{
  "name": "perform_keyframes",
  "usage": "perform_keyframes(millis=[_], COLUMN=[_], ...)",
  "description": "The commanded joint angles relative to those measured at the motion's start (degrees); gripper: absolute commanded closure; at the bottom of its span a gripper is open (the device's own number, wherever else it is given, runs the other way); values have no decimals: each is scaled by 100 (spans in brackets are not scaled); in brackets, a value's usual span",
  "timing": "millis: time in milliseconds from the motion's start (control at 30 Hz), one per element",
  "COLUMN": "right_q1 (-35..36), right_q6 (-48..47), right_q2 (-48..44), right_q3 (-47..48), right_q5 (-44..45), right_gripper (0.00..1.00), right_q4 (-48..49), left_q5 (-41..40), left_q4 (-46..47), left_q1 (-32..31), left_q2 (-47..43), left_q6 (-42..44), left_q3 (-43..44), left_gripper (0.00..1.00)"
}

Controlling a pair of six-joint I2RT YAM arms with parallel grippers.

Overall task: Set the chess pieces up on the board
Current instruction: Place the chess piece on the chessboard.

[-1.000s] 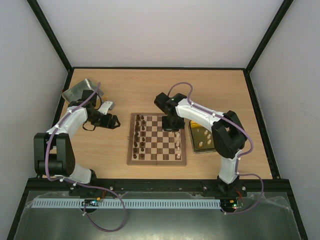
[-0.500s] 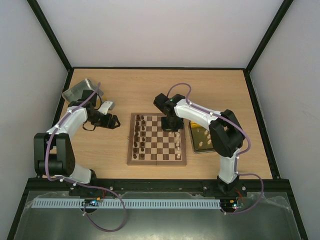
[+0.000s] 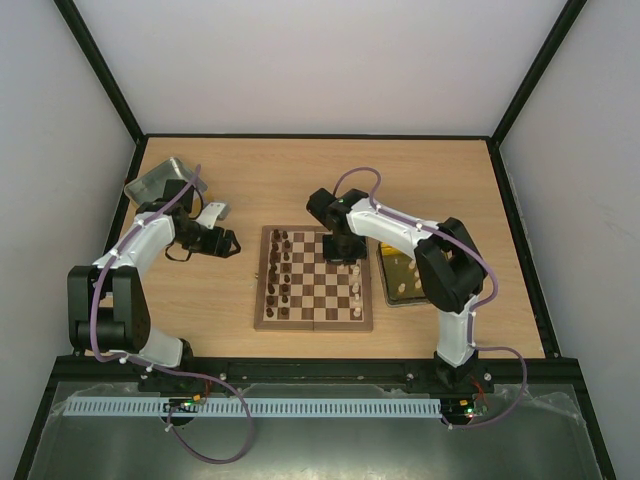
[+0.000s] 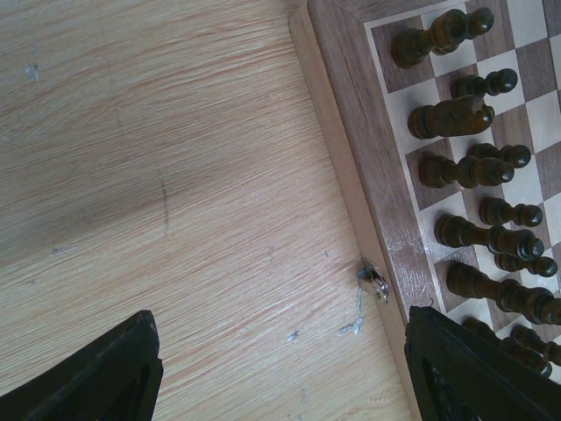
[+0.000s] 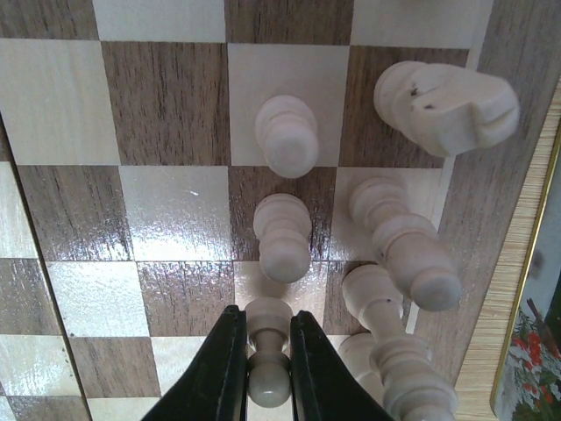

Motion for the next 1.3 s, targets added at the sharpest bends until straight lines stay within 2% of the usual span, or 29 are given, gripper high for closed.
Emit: perform_keyframes(millis=[0,333,1267], right_q1=[-19,-26,-74], right_q6=[-66,-76,-140], right_q2=[104,136,-125], right_q3=[-54,-35,617], right_q5=[140,141,404], right_gripper=[90,85,83], right_q4=[-59,-55,-675], left_q5=[43,51,50], left_q4=[-16,-16,-23], left_q1=[-17,-17,-17], left_q2=[-78,-69,-107], left_q6=[-23,-14,-11], left_q3=[-74,-74,-72], left_gripper=[24,24,24])
